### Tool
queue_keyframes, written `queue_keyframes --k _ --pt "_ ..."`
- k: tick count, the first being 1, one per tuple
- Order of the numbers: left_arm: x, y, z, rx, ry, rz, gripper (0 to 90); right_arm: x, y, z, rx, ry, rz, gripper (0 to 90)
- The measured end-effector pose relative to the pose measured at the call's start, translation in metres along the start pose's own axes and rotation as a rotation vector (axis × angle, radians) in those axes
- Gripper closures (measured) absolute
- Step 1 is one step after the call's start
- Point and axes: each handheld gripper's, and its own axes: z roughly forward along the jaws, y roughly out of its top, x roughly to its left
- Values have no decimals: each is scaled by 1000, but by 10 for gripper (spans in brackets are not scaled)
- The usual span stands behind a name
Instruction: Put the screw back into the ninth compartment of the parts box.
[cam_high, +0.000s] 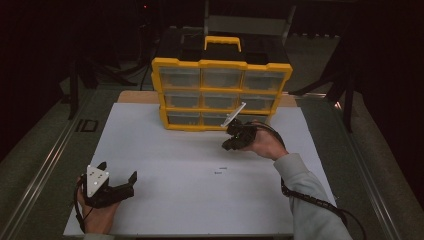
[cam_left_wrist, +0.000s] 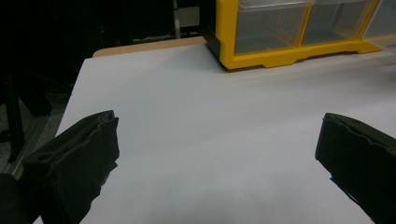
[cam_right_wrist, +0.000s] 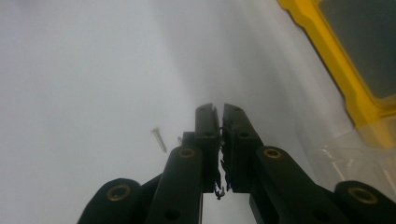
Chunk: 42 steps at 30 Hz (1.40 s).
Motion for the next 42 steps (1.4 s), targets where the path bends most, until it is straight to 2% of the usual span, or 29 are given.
queue_keyframes --k 12,37,42 --pt "0 0 0 0 -2 2 3 -10 6 -14 -18 -28 24 851" --pt "0 0 0 3 -1 1 3 -29 17 -31 -36 -77 70 851" --pt "0 0 0 4 -1 1 3 -35 16 -36 -45 -95 99 851"
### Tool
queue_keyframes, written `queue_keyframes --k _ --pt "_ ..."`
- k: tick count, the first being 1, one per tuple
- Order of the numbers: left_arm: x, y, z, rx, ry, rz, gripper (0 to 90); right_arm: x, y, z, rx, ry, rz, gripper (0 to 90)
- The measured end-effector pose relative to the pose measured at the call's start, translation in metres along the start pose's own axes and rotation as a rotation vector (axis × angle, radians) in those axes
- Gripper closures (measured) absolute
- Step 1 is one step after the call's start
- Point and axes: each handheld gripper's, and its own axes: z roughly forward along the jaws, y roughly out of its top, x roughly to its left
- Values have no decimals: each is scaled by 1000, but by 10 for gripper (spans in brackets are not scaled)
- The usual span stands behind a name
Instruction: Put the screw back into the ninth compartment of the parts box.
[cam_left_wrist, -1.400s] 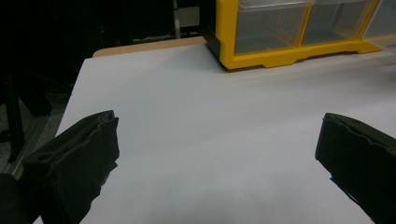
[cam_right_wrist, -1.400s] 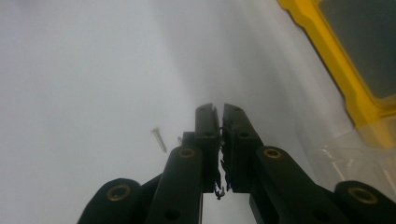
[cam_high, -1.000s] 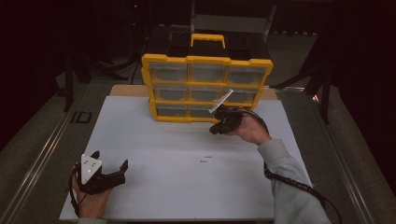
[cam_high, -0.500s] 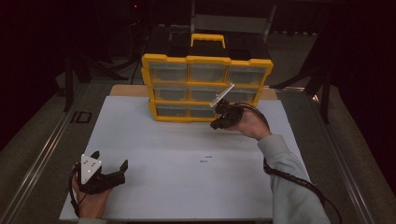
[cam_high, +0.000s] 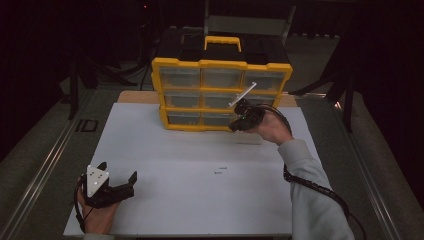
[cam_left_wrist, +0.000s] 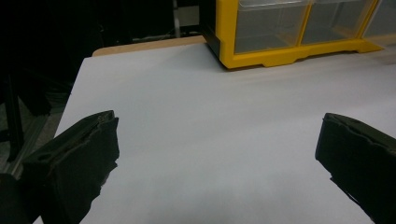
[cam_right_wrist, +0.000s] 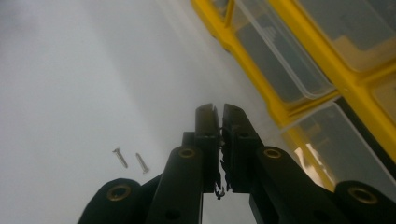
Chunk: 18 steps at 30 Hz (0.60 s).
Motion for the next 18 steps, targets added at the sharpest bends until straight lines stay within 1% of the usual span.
queue_keyframes --k 1,2,4,6,11,12,16,18 --pt "0 0 0 0 0 0 3 0 0 0 0 0 0 851" --pt "0 0 0 0 1 0 3 -3 0 -2 -6 -1 12 851" --pt "0 0 0 0 1 -1 3 -3 -1 -3 -12 0 20 851" --pt "0 0 0 1 1 1 3 -7 -1 -6 -17 -6 30 851" --pt "0 0 0 0 2 -2 3 -11 -3 -8 -20 -18 47 852" --pt "0 0 0 1 2 -1 3 -13 -5 -9 -15 -24 58 851" --pt "0 0 0 0 3 -2 3 -15 -7 -8 -8 -36 60 852" --pt "0 0 0 0 3 -2 3 -18 -9 -9 -13 -42 74 852"
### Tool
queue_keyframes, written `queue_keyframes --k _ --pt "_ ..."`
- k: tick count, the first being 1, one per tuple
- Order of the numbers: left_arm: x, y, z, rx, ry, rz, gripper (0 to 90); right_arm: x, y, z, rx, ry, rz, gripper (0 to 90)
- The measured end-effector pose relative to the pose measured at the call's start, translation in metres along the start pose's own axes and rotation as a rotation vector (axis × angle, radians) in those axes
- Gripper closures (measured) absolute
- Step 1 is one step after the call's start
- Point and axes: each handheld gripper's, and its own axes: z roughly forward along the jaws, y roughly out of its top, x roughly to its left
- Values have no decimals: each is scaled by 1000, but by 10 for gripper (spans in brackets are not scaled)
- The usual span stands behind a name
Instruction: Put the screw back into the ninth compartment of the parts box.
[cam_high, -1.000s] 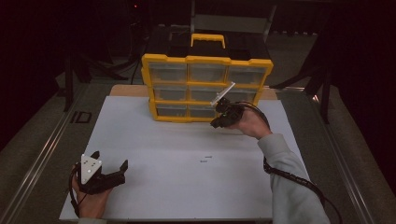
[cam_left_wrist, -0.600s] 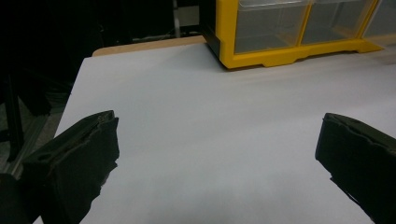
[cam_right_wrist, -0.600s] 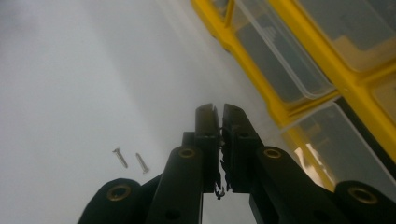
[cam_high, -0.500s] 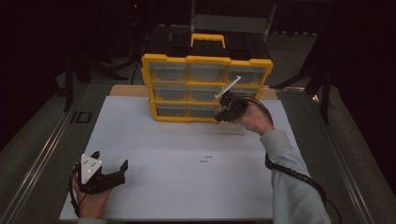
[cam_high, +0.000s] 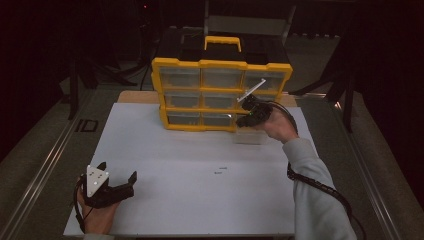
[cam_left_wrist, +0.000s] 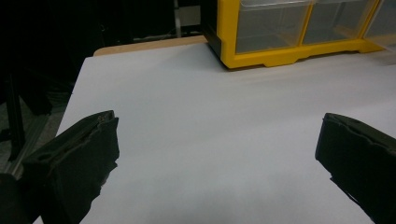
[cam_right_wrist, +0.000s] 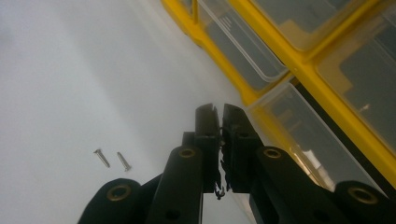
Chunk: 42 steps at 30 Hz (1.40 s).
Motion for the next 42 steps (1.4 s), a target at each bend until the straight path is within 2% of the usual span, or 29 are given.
queue_keyframes --k 19,24,33,34,35,36,37,38,39,41,42 --pt "0 0 0 1 1 0 3 -14 -10 -5 34 -60 41 852" --pt "0 0 0 0 0 -1 3 -19 -12 -7 46 -89 69 851" --pt "0 0 0 -1 -1 -1 3 -22 -13 -9 48 -120 75 847" --pt "0 0 0 -1 -1 -1 3 -23 -14 -10 27 -130 81 671" --pt "0 0 0 -1 -1 -2 3 -23 -14 -10 27 -130 81 671" --pt "0 0 0 0 0 -2 3 -24 -16 -10 -8 -99 83 528" --pt "0 0 0 1 1 -1 3 -24 -16 -10 -8 -99 83 528" --pt "0 0 0 2 2 -1 3 -22 -16 -9 -18 -110 73 389" --pt "0 0 0 2 2 -1 3 -22 -16 -9 -18 -110 73 389" --pt "0 0 0 3 2 -1 3 -21 -17 -8 -17 -125 59 264" --pt "0 0 0 3 2 -1 3 -20 -16 -8 -15 -133 55 234"
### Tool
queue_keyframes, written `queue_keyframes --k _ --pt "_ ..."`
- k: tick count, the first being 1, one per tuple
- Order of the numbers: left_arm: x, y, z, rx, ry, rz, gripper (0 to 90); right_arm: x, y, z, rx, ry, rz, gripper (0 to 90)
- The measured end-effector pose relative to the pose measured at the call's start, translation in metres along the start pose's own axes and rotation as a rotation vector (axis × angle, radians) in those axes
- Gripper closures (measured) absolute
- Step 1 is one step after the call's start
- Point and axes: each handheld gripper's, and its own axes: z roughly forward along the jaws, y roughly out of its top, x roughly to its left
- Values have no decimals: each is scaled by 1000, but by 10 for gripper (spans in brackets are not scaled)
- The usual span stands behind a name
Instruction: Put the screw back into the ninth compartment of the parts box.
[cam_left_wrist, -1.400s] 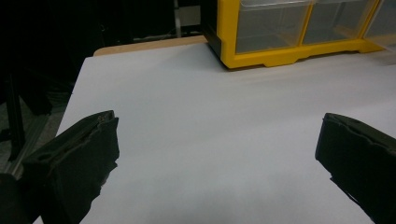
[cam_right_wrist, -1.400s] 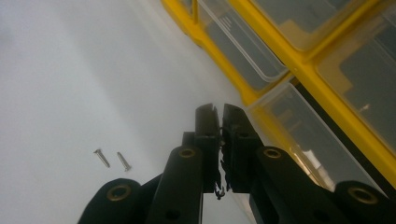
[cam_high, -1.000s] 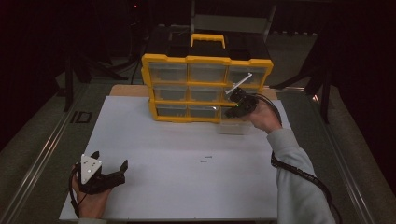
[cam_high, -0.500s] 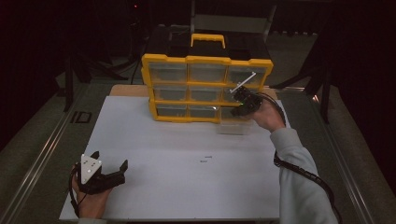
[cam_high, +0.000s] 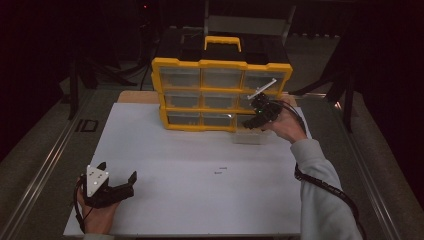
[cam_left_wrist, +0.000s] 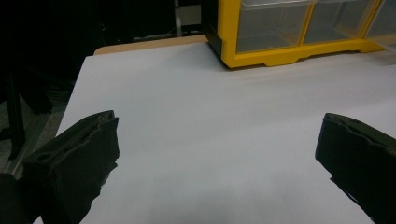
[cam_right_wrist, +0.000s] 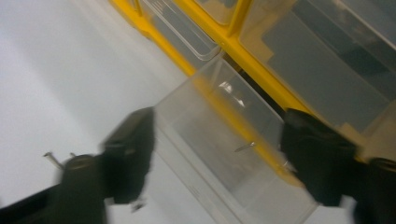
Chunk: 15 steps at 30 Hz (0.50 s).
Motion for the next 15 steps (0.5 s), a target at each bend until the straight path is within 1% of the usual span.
queue_keyframes --k 3,4,11,15 --pt "0 0 0 2 0 2 3 2 1 0 -4 -3 -13 182" --pt "0 0 0 1 -1 2 3 4 1 0 -1 3 -21 172" --pt "0 0 0 1 0 0 3 8 2 0 0 17 -48 164" --pt "0 0 0 2 0 0 3 11 2 -1 -2 25 -65 179"
